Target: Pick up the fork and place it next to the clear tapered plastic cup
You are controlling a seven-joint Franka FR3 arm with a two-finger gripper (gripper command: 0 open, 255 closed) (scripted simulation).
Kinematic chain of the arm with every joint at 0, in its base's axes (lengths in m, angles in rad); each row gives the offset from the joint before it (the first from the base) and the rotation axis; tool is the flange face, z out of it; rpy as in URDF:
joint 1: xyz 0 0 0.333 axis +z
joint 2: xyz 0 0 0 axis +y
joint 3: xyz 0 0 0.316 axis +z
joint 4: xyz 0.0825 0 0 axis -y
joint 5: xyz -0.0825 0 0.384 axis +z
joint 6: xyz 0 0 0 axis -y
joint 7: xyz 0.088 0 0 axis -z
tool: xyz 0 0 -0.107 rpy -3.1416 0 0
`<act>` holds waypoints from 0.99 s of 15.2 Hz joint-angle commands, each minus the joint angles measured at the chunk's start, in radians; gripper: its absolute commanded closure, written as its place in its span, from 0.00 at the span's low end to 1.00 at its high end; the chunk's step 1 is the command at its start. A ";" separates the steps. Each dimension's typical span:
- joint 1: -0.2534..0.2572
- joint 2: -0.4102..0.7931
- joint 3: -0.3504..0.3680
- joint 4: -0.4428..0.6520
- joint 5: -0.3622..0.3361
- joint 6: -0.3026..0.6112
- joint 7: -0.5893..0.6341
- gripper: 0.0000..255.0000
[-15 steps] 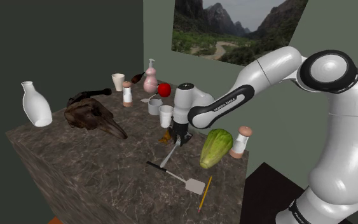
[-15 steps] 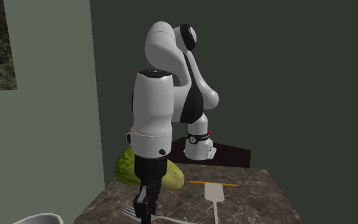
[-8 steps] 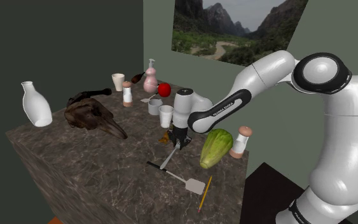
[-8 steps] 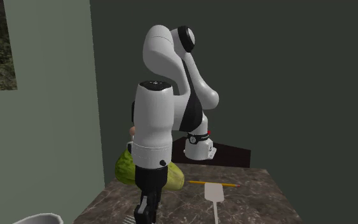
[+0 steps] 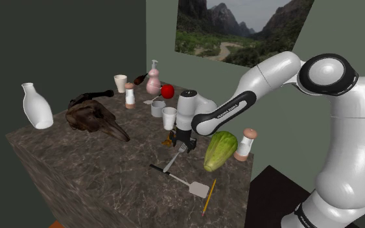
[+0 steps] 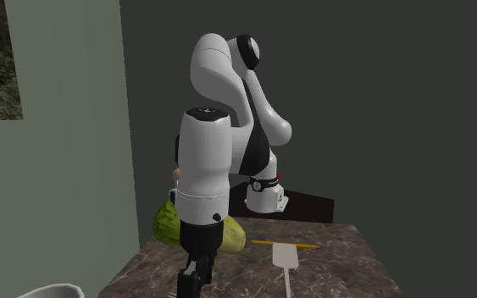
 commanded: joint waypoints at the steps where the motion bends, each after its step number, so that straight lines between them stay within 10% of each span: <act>1: 0.000 0.000 0.000 0.000 0.000 0.000 0.000 0.00; 15: -0.053 -0.097 0.074 -0.002 0.095 -0.076 -0.059 0.00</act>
